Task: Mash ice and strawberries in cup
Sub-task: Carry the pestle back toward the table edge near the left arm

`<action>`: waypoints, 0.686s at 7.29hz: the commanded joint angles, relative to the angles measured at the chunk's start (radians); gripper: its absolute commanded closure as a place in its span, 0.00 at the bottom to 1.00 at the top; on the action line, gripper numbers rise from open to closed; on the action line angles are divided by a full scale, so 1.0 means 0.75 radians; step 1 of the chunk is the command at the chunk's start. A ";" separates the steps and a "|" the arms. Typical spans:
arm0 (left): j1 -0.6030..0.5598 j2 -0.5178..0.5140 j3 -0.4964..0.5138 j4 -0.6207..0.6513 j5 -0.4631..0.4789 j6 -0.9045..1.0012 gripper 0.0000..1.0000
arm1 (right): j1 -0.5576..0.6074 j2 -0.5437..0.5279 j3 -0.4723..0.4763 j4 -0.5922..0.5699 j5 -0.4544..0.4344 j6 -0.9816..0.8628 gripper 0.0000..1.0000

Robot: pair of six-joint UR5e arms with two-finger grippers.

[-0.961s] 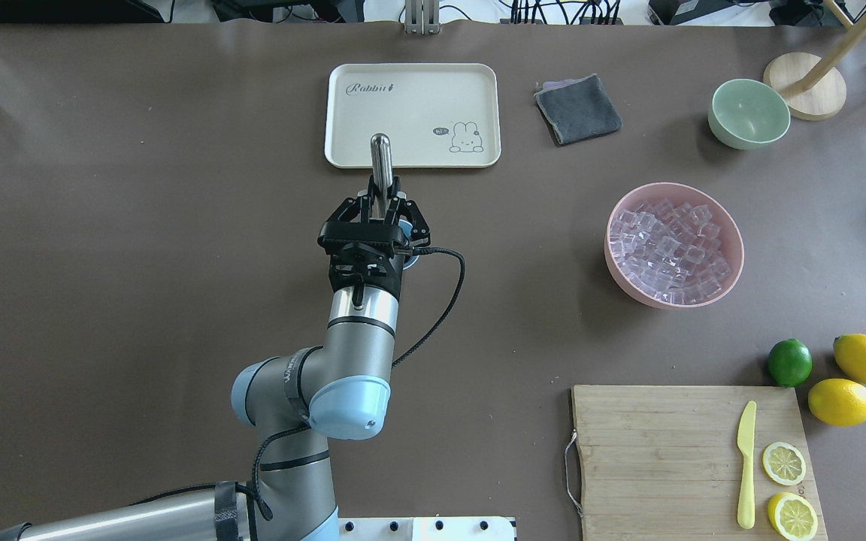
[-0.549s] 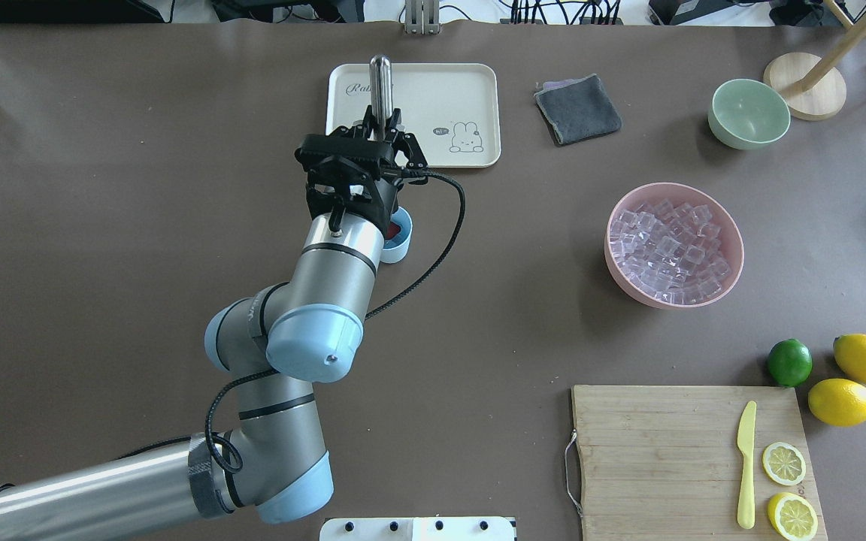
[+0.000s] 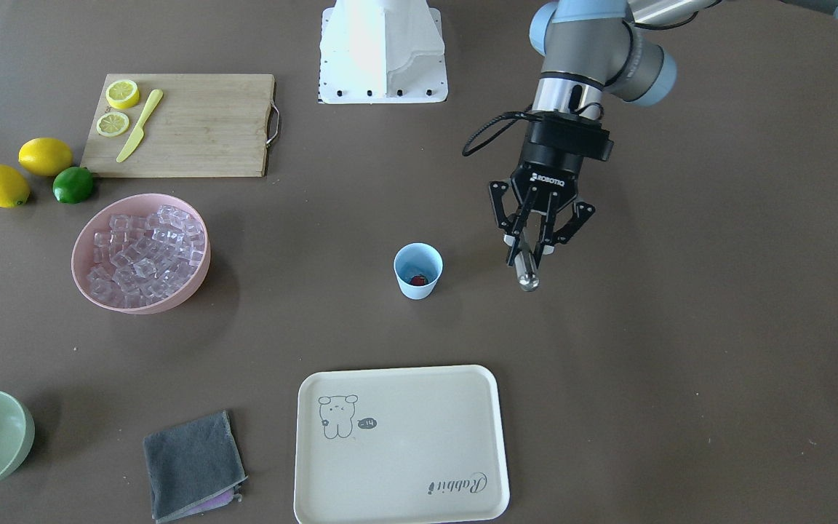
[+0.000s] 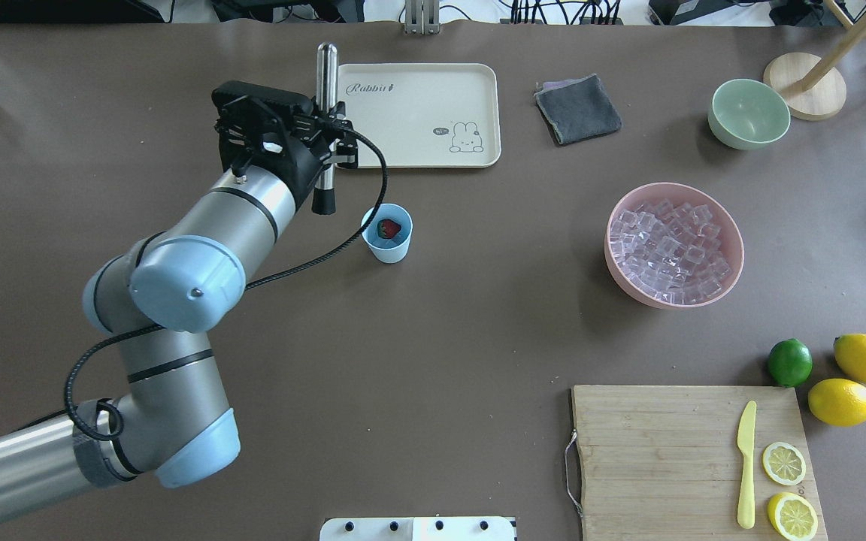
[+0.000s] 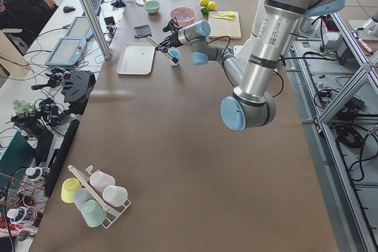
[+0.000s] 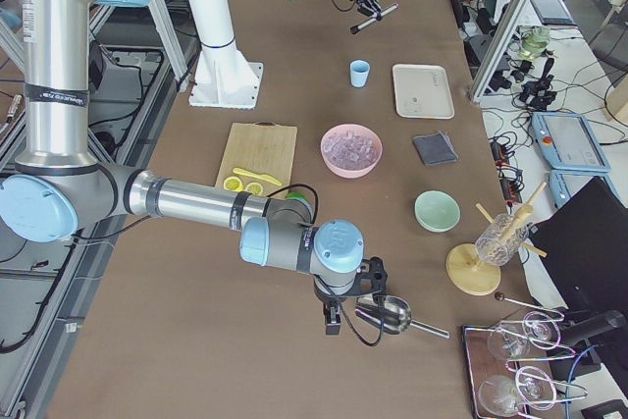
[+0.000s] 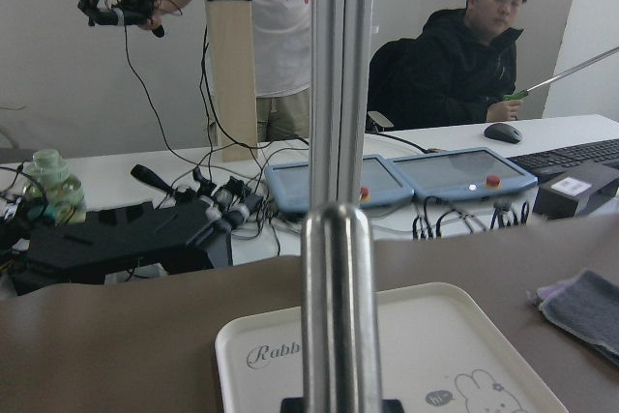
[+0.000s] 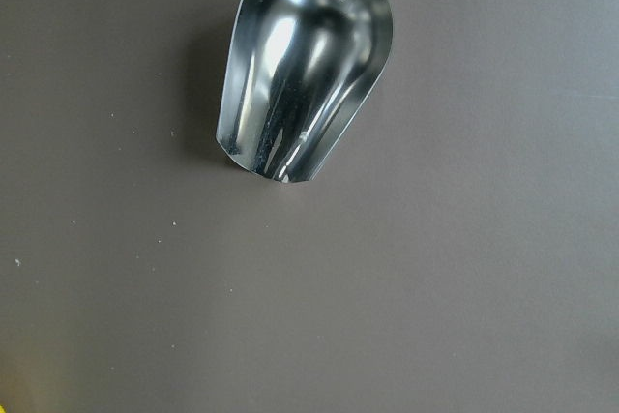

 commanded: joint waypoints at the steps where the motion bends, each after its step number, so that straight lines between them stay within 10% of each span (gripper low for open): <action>1: -0.378 0.248 0.026 0.005 -0.843 -0.012 0.77 | 0.000 0.001 0.004 -0.003 -0.004 -0.002 0.01; 5: -0.504 0.569 0.237 -0.007 -1.010 0.320 0.65 | 0.000 0.015 -0.008 -0.005 -0.014 -0.002 0.01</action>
